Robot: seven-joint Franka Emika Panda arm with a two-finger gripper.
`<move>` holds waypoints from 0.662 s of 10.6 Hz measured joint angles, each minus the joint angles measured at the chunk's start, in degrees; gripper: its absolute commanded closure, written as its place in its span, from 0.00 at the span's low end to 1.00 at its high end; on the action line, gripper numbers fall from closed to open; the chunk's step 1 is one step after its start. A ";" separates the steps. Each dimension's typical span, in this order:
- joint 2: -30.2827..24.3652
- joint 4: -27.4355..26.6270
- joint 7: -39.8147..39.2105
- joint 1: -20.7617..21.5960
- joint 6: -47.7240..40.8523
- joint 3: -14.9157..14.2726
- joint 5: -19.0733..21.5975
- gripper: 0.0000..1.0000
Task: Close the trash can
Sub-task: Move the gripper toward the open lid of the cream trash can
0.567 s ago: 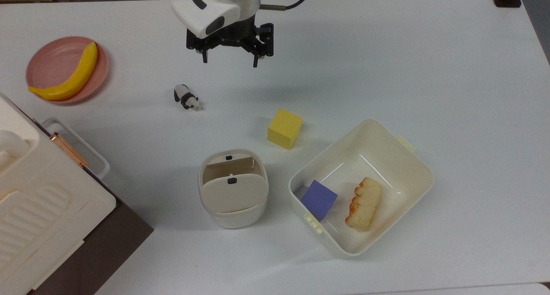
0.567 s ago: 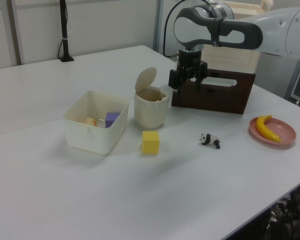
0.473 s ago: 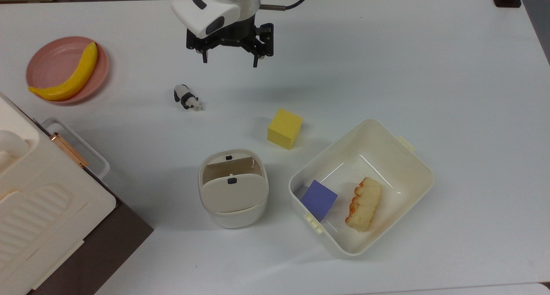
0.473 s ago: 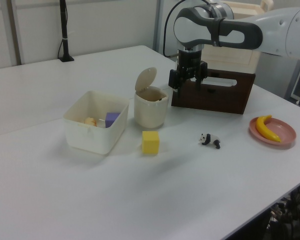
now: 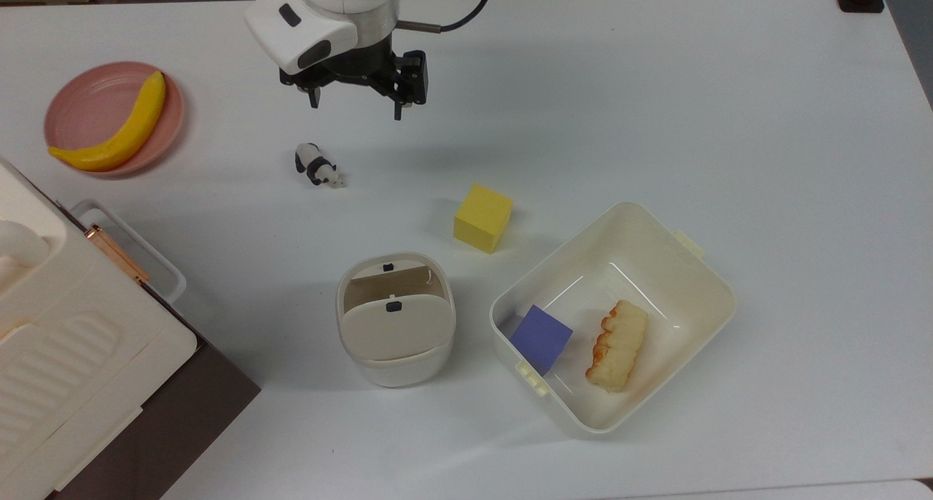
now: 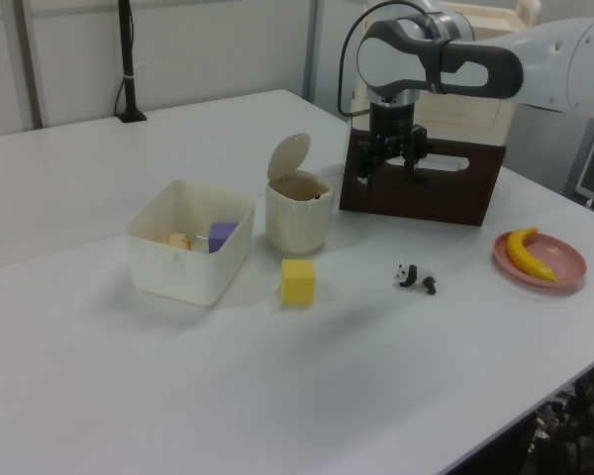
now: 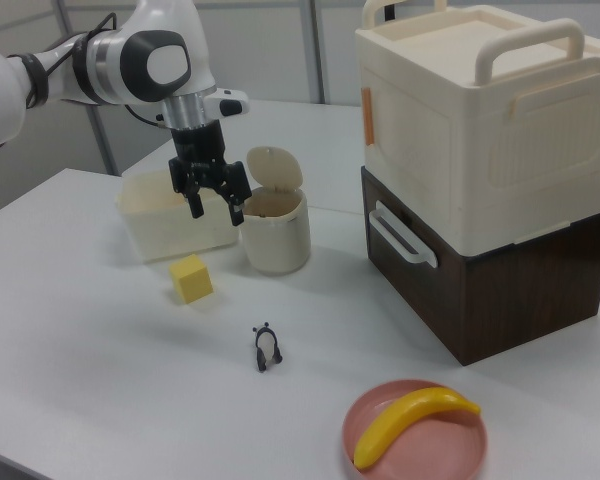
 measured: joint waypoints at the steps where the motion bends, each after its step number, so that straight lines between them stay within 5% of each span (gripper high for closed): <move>1: 0.02 0.00 0.00 0.00 0.00 0.02 0.00 0.00; 6: 0.82 -0.06 -0.09 0.69 0.67 0.24 0.00 0.01; 7: 0.85 -0.06 -0.09 0.82 1.88 0.33 0.01 0.12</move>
